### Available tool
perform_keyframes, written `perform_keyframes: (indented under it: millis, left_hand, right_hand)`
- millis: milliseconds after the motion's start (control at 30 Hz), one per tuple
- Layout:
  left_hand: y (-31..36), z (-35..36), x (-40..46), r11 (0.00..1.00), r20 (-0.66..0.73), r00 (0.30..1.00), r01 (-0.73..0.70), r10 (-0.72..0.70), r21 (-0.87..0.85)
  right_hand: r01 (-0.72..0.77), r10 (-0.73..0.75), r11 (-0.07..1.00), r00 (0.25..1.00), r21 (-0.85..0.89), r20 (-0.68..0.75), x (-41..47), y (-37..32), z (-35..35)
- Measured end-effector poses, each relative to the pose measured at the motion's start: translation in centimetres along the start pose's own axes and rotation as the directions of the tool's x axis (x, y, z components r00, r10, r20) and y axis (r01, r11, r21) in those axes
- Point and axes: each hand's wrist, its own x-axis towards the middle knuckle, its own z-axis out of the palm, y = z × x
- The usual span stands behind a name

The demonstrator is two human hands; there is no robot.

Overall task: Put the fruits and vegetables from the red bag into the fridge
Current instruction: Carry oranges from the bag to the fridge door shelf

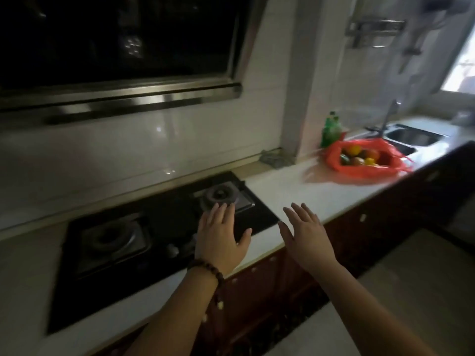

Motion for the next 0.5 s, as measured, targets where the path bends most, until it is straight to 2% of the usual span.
perform_keyframes:
  millis: [133, 267, 500]
  left_hand:
    - [6.0, 5.9, 4.0, 0.995, 0.089, 0.992, -0.080, 0.085, -0.061]
    - [11.4, 10.1, 7.4, 0.980, 0.155, 0.971, -0.164, 0.180, -0.112]
    - [18.9, 16.7, 16.4, 0.945, 0.180, 0.934, -0.278, 0.307, -0.172]
  right_hand:
    - [-0.196, 0.195, 0.980, 0.981, -0.026, -0.021, -0.5, 9.3, -1.0]
    - [-0.384, 0.384, 0.923, 0.923, -0.033, -0.012, -1.4, 16.1, -2.2]
    - [-0.555, 0.555, 0.832, 0.832, -0.010, -0.001, 1.3, 25.9, -2.5]
